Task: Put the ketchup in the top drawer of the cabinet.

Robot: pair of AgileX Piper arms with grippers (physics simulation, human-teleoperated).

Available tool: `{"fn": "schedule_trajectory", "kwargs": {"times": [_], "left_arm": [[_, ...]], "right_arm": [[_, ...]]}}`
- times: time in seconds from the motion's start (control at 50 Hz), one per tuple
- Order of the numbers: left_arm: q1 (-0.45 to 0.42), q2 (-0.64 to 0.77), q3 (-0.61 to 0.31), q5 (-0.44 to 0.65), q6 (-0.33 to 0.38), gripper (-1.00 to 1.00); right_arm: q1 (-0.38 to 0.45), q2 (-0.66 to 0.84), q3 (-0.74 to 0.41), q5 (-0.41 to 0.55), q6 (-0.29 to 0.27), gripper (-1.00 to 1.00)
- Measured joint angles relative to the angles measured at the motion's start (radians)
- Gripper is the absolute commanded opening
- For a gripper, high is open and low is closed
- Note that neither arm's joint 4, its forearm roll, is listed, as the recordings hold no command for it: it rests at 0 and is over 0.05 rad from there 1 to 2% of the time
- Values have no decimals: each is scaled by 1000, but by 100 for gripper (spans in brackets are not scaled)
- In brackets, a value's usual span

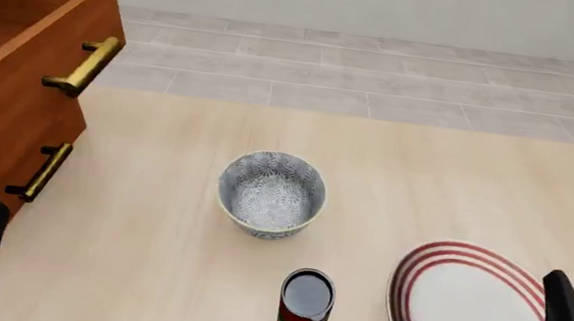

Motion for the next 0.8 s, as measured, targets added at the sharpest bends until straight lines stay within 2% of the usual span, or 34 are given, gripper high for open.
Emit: {"fn": "schedule_trajectory", "kwargs": {"times": [0.32,0.62,0.8], "left_arm": [[-66,-1,-59,40,22,100],[-239,-1,-206,188,51,100],[-361,-1,-237,232,85,100]], "right_arm": [[-6,3,-3,-2,-6,100],[-8,7,-3,-1,-12,100],[-8,8,-3,-1,-13,100]]}}
